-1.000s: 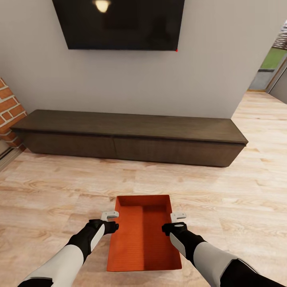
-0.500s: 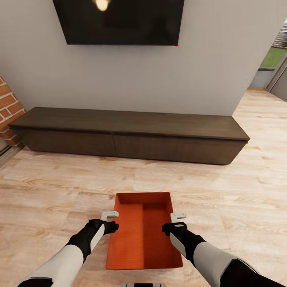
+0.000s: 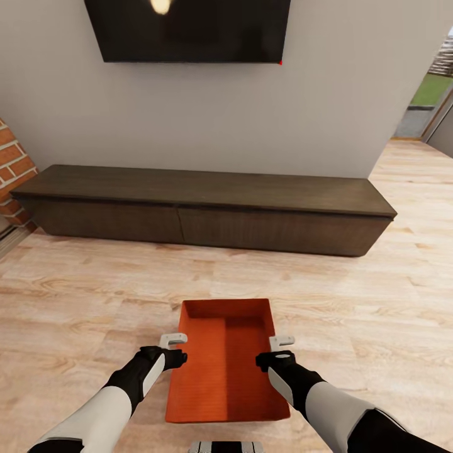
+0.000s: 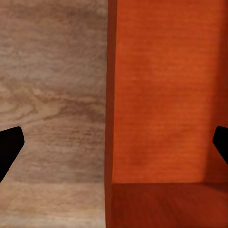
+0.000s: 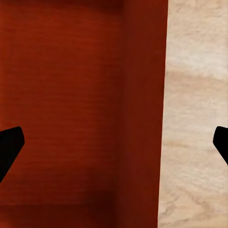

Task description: Move the two storage containers from the living room to the garage. In the garage, place one container on the floor and stack the other container on top of it (either order is fine).

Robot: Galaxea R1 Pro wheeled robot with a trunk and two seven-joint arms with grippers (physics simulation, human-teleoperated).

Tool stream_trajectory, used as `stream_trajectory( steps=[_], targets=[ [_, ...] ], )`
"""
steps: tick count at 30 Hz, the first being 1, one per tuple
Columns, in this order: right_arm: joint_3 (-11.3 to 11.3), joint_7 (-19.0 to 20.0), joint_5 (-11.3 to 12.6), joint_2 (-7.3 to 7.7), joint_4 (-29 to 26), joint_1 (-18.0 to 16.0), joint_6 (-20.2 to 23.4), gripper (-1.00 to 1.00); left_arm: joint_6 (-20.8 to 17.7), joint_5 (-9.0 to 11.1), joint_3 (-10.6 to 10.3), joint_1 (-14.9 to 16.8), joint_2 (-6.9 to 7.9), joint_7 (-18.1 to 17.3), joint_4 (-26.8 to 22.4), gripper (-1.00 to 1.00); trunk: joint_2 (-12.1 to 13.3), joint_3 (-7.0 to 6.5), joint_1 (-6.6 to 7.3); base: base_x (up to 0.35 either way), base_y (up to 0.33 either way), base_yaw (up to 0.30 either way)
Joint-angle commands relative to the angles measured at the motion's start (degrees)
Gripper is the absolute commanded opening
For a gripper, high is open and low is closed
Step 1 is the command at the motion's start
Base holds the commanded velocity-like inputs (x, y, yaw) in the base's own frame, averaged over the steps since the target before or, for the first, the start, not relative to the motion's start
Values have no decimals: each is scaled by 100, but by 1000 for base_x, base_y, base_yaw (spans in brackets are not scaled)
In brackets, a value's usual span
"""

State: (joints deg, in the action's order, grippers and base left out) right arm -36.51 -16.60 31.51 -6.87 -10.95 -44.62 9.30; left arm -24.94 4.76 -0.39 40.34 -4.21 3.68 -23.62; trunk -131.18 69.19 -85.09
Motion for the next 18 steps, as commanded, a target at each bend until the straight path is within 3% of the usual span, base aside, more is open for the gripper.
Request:
stream_trajectory(
  steps=[1, 11, 18],
  targets=[
    [-49, -38, 34, 9, -12, -3, 36, 100, -30, 51, -5, 0, -1, 37, -11, 100, -43, 23, -22, 0, 0, 0],
    [-41, -38, 67, 265, -12, -3, 35, 100, -29, 51, -5, 0, -1, 37, -11, 100, -123, 58, -65, 0, 0, 0],
    [-40, -36, 133, 313, -12, -3, 28, 100, -29, 51, -3, 0, -1, 37, -11, 100, -123, 58, -65, 0, 0, 0]
  ],
)
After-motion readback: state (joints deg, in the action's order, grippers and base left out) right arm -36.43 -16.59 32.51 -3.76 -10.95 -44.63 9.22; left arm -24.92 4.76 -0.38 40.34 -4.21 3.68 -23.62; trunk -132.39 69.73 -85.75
